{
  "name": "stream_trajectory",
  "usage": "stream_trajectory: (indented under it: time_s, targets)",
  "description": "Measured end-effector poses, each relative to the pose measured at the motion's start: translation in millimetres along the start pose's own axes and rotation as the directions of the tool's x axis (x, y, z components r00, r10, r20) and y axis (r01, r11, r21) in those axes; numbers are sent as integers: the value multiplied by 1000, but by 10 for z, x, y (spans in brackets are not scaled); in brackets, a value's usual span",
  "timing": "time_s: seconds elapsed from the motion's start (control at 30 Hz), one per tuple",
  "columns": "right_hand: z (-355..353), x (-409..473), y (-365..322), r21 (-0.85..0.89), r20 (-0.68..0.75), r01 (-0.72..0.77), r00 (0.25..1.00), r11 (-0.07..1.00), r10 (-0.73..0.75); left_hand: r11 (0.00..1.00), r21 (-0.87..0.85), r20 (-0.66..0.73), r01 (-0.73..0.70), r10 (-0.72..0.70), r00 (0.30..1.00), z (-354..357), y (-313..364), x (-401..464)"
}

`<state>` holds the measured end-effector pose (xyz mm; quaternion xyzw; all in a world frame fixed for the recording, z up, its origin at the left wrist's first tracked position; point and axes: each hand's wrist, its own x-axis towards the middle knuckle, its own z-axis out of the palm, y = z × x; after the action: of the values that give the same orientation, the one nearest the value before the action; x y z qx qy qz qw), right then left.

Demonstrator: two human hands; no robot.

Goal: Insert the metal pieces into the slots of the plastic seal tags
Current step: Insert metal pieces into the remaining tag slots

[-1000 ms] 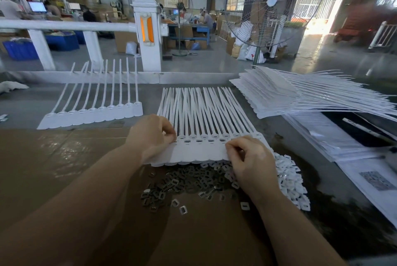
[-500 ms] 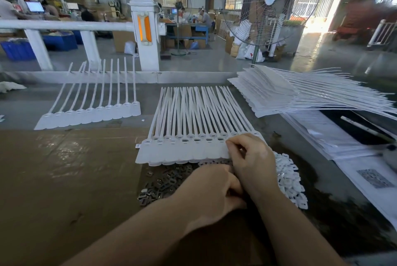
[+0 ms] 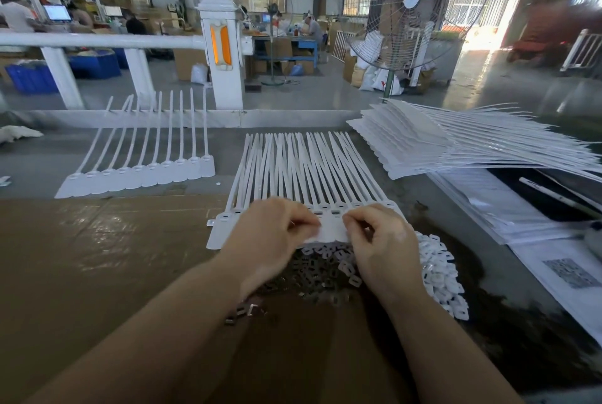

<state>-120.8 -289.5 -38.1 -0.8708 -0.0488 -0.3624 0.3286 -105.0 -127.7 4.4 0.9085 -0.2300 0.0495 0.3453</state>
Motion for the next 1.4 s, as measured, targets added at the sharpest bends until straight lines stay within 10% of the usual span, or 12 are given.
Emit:
stream_trajectory:
  time_s: [0.43,0.73,1.4]
  targets:
    - [33,-17,26,-45,6,29,1000,999,-29,965,171,-151,198,-173,973,-127,-369,308]
    - [37,-23,32,-56,38,33,999,998,-31,883,451,-47,128,-120,992,-84,-297,315]
    - [10,-26,9,-39,32,-16,999,999,17,884,467,-2,-8,11,1000,-57,-412,119]
